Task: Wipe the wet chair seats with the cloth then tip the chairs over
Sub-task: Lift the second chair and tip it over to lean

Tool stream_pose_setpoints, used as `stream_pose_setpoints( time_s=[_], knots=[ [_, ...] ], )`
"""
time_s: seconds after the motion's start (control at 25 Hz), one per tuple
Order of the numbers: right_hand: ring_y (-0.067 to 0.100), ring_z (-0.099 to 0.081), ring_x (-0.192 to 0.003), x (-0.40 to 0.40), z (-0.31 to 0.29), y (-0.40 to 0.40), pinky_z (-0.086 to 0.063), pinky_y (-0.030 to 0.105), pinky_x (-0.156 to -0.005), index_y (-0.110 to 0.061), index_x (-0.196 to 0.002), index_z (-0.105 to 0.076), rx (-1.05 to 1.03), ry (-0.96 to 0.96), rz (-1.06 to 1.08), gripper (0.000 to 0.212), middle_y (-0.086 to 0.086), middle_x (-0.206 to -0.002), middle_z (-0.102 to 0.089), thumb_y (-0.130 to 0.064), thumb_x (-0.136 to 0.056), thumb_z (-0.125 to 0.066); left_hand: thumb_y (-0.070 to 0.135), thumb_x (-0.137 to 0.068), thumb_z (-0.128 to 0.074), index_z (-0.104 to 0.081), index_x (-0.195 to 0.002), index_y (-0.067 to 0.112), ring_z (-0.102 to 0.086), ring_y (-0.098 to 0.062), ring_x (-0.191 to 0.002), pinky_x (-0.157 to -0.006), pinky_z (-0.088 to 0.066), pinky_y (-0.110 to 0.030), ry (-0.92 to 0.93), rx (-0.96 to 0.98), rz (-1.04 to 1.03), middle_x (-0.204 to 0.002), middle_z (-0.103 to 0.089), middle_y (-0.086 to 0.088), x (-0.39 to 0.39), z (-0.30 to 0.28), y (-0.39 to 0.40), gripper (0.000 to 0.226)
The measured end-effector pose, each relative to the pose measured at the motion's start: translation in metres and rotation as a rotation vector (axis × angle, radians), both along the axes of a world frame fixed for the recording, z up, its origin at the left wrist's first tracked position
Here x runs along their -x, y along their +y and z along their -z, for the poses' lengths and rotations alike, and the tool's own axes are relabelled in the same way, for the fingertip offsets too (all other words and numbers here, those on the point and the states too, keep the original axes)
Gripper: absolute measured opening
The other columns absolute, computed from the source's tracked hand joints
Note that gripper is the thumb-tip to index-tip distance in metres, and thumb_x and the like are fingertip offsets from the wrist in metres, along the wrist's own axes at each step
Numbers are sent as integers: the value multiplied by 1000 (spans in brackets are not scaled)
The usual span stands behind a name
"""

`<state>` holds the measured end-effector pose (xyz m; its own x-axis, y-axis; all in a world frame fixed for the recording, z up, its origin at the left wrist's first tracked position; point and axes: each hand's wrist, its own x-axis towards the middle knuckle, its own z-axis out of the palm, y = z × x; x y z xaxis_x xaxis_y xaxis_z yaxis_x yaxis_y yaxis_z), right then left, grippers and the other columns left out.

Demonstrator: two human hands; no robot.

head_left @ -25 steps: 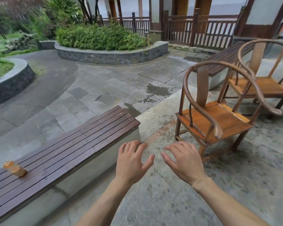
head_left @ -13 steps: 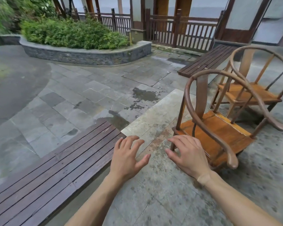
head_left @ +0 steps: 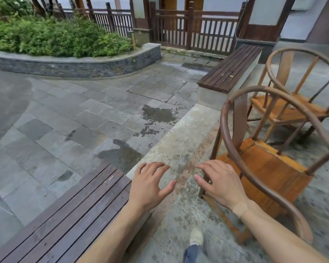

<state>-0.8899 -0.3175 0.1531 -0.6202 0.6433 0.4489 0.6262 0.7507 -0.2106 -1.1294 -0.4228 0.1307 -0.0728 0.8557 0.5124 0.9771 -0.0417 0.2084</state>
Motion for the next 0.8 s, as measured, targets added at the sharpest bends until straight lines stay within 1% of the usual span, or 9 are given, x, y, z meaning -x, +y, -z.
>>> stream_pose_setpoints(
  time_s=[0.08,0.16,0.24,0.36,0.52,0.8],
  knots=[
    [12,-62,-110,15,6,44,-46,32,-89,-29,-115,-69,19,13,-12,48,-14,-112,-68,-61,-96,-39,70,-96,-33,-69,-116,26,-62,-13,-112,-102,-42,-39,15,14,-1,-118,-68,9,11,2,48,60],
    [13,-63,-108,29,8,99,-48,34,-88,-28,-115,-68,24,9,-20,50,-14,-112,-68,-63,-96,-38,70,-96,-33,-69,-116,27,-63,-14,-111,-101,-43,-39,19,30,-15,-118,-68,9,22,2,105,60],
    [13,-62,-109,42,2,156,-47,34,-89,-29,-115,-68,6,10,-24,51,-14,-112,-68,-64,-96,-37,70,-95,-33,-69,-115,27,-63,-14,-110,-100,-43,-39,19,38,-19,-117,-68,9,30,-6,162,59],
    [14,-63,-108,59,-11,226,-46,33,-88,-28,-114,-69,-8,46,-16,47,-13,-111,-68,-61,-95,-41,69,-95,-34,-70,-113,27,-63,-12,-109,-99,-44,-38,20,28,-22,-116,-68,10,37,-18,234,58],
    [14,-62,-108,78,-18,299,-46,33,-87,-28,-115,-68,-3,65,-3,46,-13,-113,-68,-61,-94,-42,69,-95,-33,-70,-113,28,-63,-13,-108,-97,-44,-37,24,31,2,-116,-68,11,55,-24,312,58],
    [15,-62,-106,113,-22,439,-44,32,-86,-28,-114,-69,-48,81,109,46,-13,-110,-68,-61,-93,-44,68,-94,-36,-71,-113,26,-64,-16,-106,-96,-44,-39,38,8,62,-116,-69,8,101,-22,470,57]
  ],
)
